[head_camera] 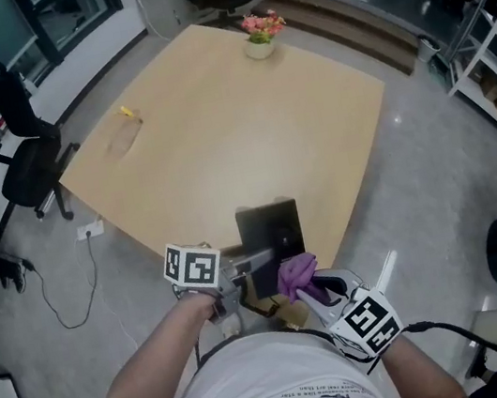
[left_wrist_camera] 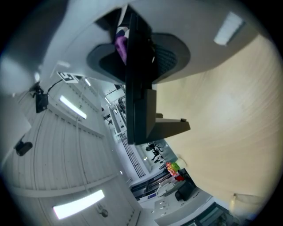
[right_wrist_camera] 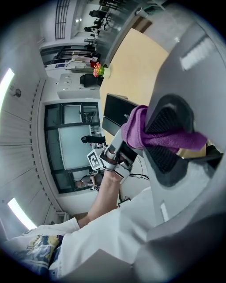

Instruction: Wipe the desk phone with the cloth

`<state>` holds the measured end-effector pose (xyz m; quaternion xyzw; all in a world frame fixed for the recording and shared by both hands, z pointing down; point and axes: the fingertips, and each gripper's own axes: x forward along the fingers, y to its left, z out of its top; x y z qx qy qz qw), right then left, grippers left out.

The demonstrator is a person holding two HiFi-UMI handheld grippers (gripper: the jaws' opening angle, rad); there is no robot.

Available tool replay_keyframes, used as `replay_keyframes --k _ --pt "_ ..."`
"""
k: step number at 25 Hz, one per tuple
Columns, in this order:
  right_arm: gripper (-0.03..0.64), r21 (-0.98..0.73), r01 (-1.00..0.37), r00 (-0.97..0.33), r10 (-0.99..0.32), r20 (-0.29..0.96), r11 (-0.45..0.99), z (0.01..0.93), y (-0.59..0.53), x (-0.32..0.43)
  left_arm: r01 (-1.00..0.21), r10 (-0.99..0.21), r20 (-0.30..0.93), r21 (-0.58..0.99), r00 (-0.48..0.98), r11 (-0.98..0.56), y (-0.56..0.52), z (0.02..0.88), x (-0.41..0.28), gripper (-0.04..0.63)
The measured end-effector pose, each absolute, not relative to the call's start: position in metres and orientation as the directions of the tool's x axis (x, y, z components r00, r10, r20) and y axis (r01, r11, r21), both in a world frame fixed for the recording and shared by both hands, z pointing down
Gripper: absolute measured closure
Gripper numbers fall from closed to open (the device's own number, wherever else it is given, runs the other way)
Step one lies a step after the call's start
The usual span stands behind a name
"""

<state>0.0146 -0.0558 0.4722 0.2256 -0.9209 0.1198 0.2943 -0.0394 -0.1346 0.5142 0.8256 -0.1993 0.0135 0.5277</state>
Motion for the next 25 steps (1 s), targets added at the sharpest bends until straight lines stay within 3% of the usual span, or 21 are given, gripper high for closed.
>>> replay_keyframes --k 11,25 --pt "0.525 0.062 -0.566 -0.730 -0.535 0.426 0.822 0.390 -0.140 0.006 -0.322 -0.261 0.232 0.863 0.937 -0.389 -0.117 0.513 -0.033 0.402" --pt "0.525 -0.079 -0.545 -0.721 -0.419 0.552 0.835 0.458 -0.065 0.025 -0.305 -0.272 0.209 0.871 0.939 -0.384 -0.123 0.505 -0.043 0.402"
